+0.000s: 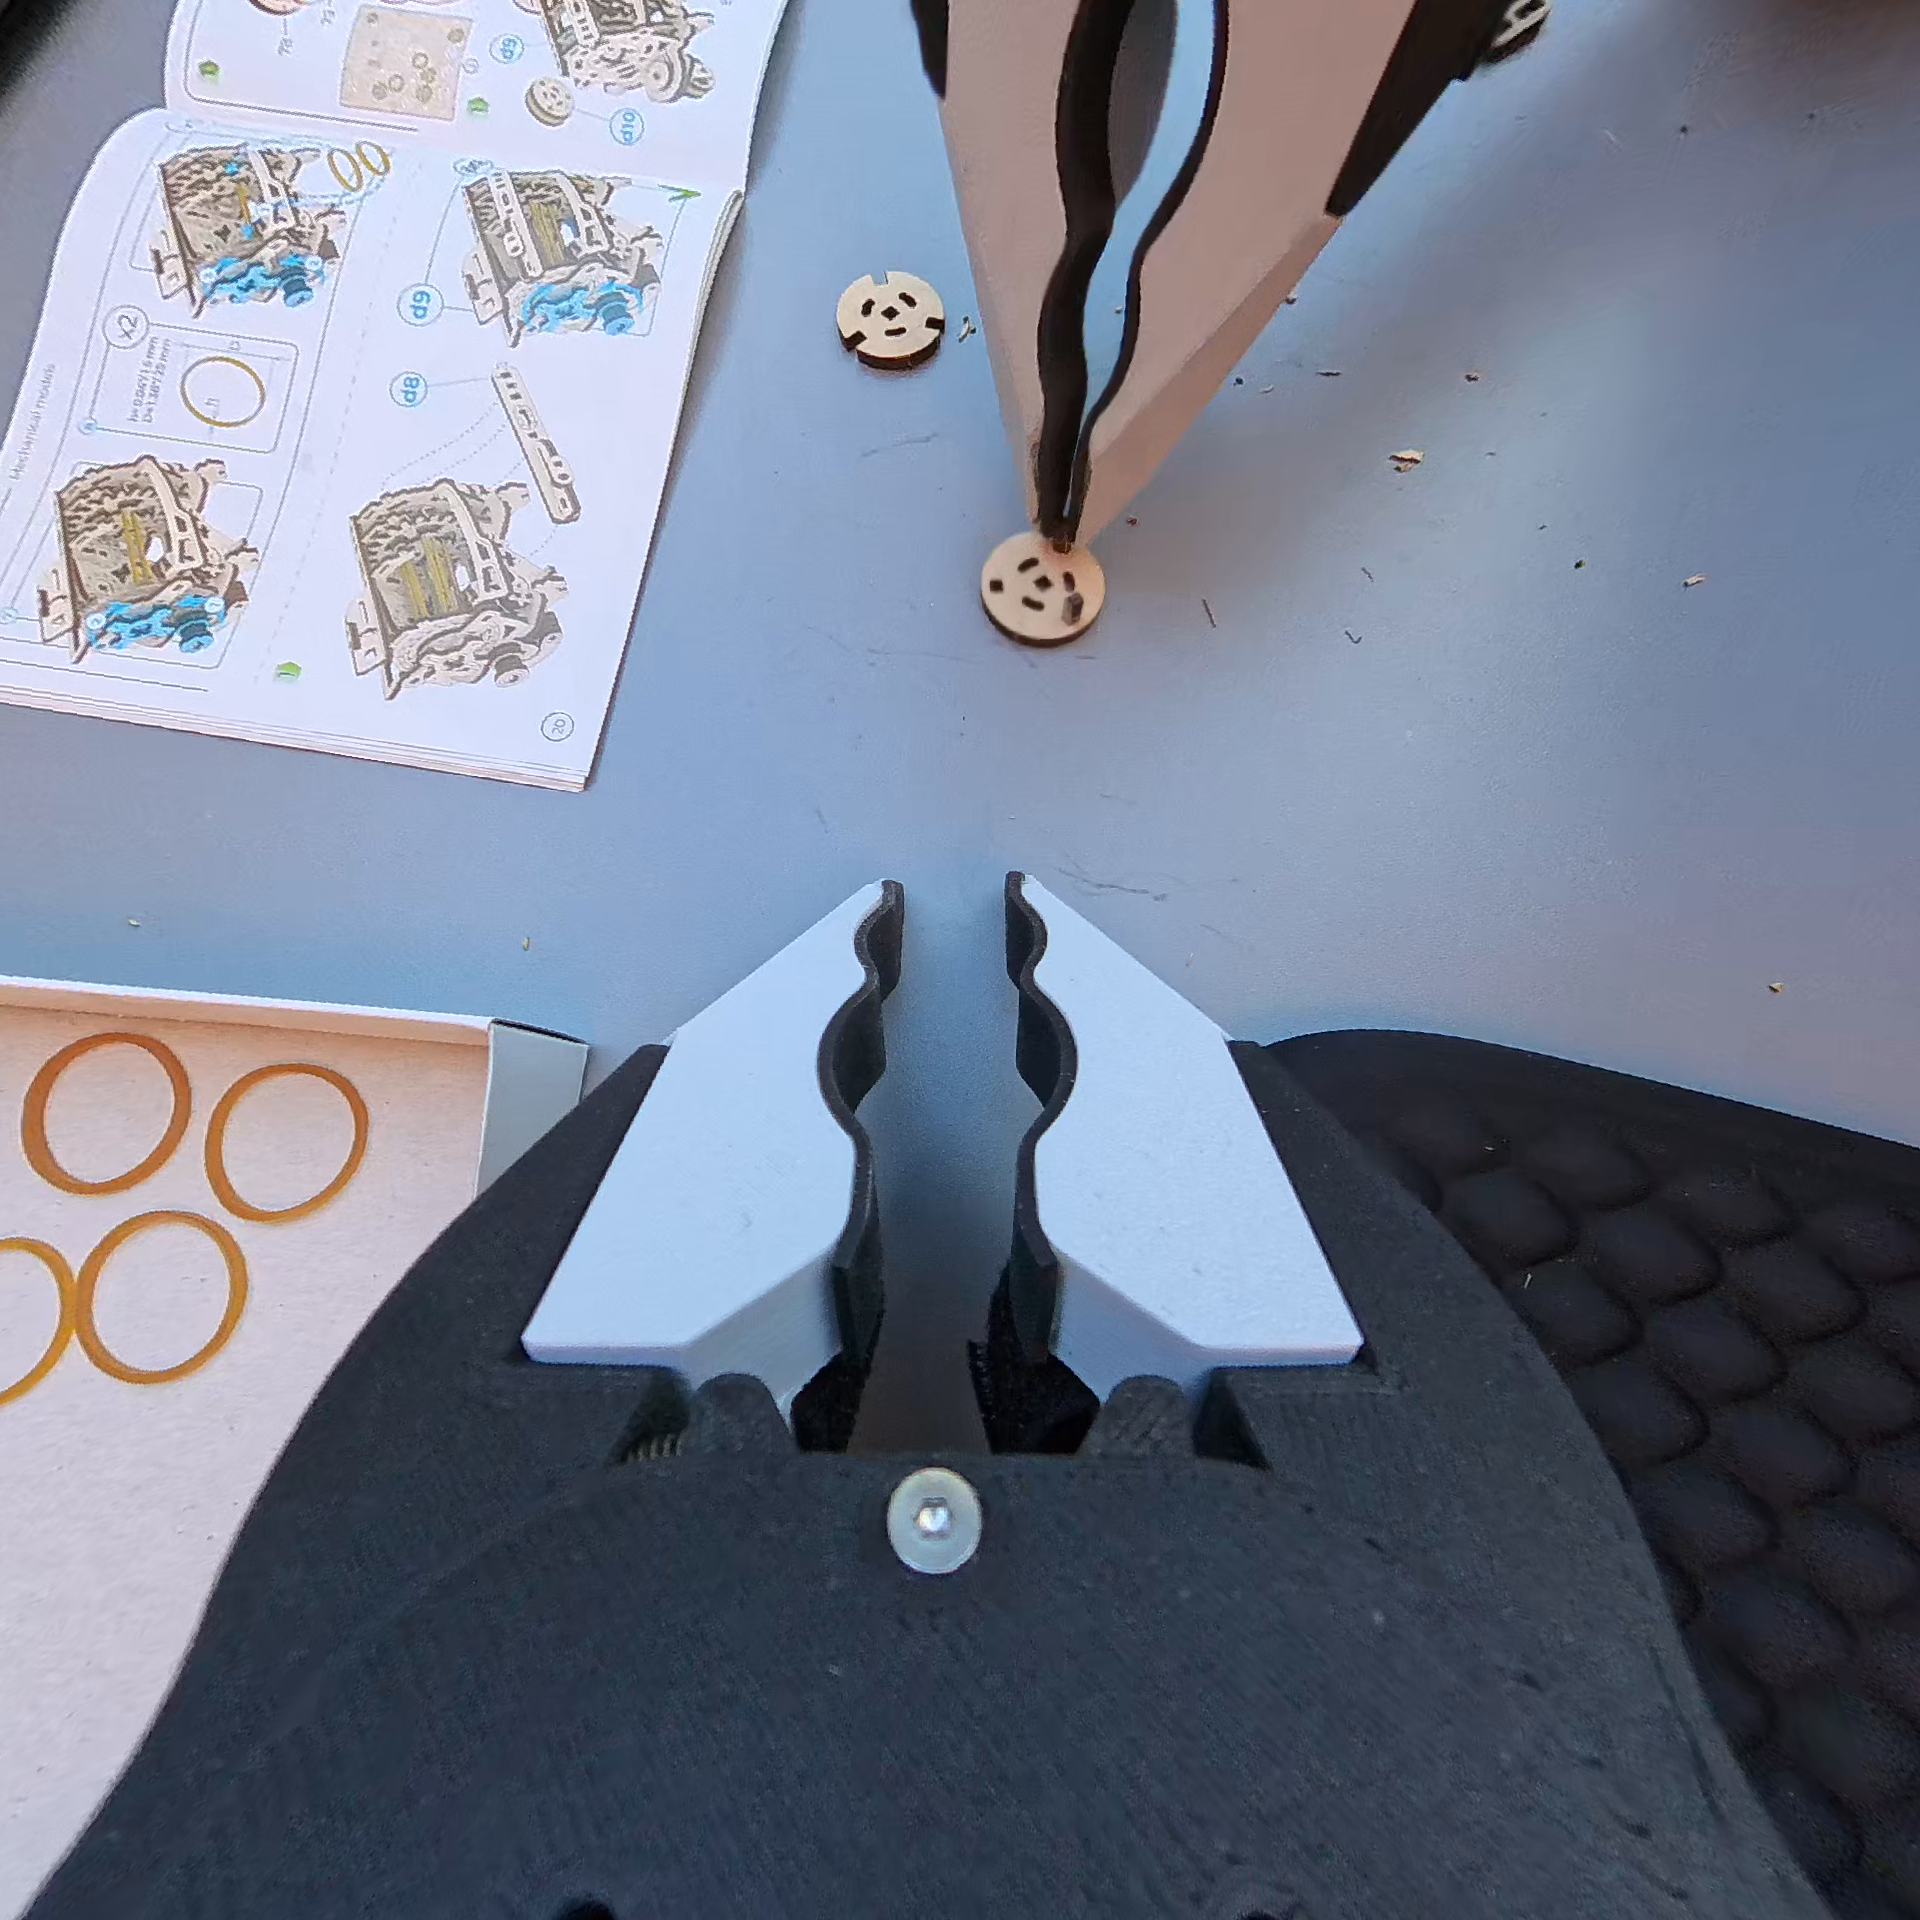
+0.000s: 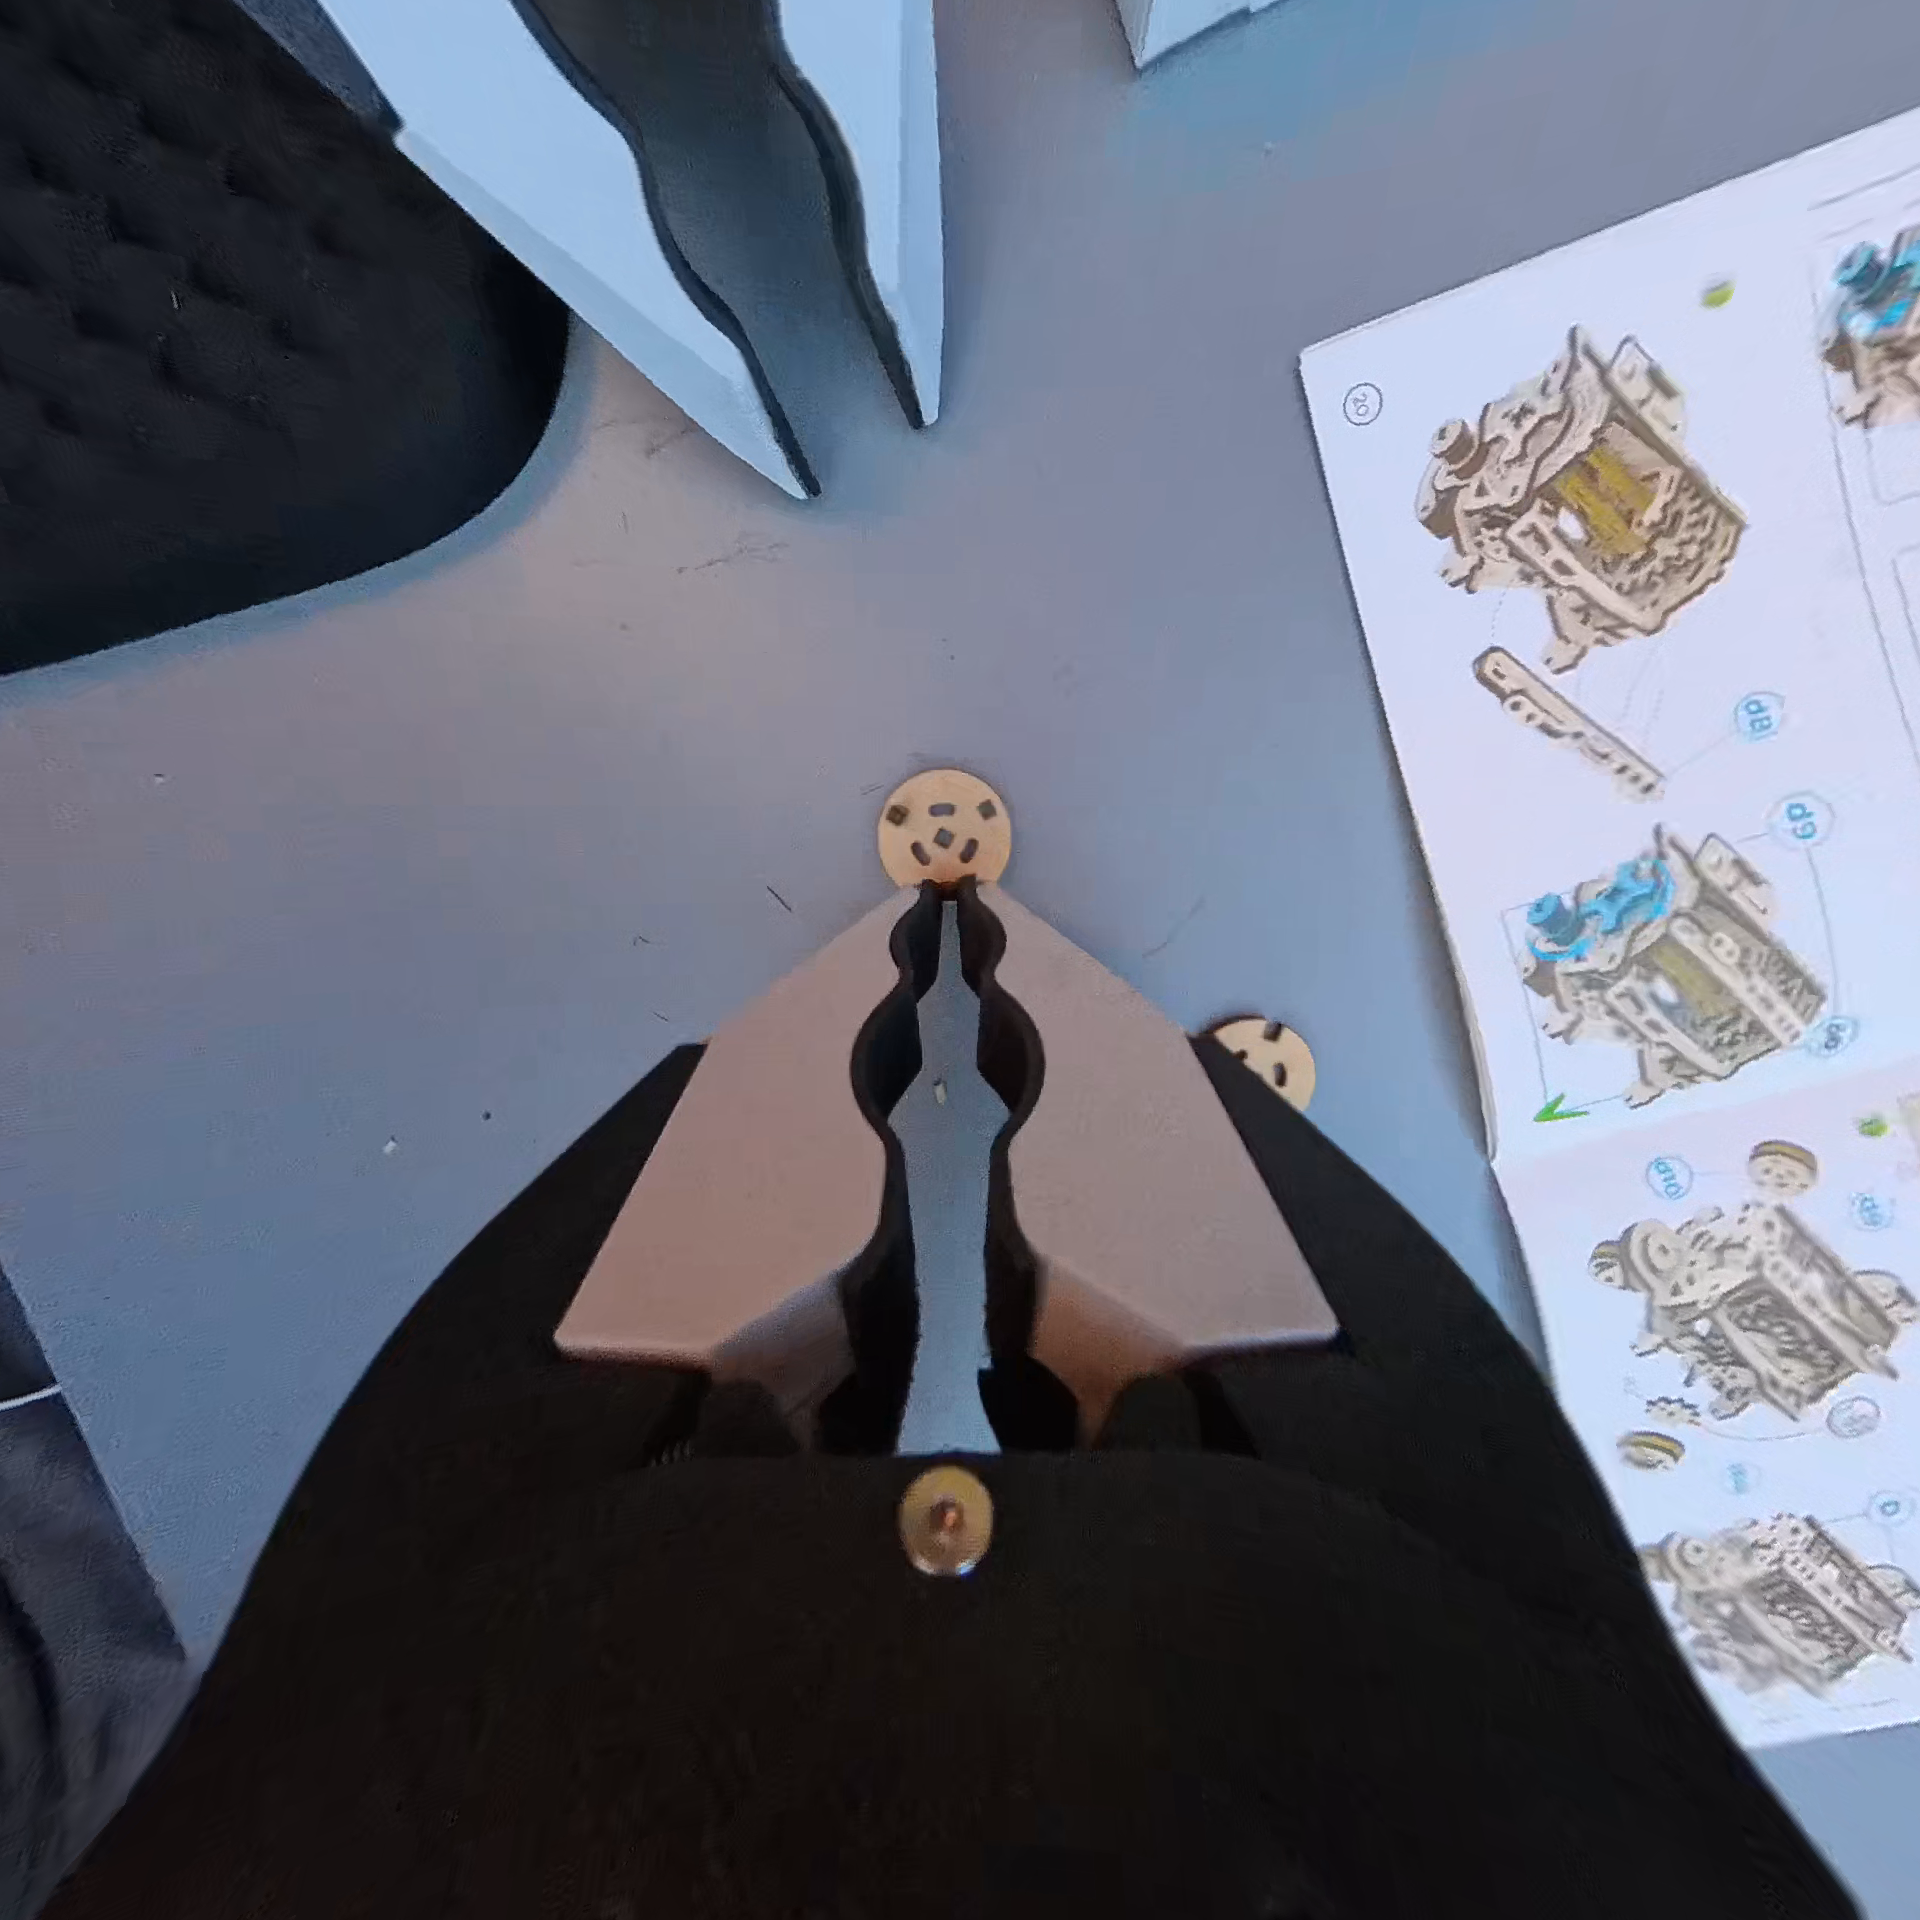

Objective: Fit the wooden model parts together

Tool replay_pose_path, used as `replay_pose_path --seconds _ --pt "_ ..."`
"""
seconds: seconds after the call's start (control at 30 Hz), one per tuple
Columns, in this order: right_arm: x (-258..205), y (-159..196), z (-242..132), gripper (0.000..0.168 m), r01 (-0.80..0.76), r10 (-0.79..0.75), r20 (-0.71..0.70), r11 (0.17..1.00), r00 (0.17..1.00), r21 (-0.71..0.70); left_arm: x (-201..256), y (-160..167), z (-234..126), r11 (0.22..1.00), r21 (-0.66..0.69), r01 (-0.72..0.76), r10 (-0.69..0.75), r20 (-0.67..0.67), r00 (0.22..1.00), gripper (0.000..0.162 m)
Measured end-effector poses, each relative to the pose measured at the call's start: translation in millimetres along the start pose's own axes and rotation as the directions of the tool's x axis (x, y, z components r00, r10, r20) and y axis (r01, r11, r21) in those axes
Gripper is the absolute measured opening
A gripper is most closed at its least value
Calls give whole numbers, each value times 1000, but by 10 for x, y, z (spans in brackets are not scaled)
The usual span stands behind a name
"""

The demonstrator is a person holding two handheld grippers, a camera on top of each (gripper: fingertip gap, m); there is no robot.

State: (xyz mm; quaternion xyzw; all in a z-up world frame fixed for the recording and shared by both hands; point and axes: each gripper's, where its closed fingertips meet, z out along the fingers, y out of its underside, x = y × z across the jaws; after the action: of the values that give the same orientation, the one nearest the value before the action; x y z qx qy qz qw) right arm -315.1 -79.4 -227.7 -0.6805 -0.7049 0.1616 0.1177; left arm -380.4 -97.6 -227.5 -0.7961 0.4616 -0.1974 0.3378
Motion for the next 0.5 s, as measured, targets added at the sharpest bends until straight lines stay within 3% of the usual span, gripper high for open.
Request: replay_pose_path --seconds 0.13,0.3,0.5 --pt "98 -22 19 9 154 -154 16 987 988 -35 1 1 1 1000 0 0 0 1 1000 18" --pt "96 0 -36 15 176 -170 93 982 981 -64 -3 4 -4 1000 3 7 -7 -4 1000 18" --pt "105 -39 -40 11 273 -267 68 956 961 -109 -4 4 -3 1000 1 4 -4 -1 1000 18"
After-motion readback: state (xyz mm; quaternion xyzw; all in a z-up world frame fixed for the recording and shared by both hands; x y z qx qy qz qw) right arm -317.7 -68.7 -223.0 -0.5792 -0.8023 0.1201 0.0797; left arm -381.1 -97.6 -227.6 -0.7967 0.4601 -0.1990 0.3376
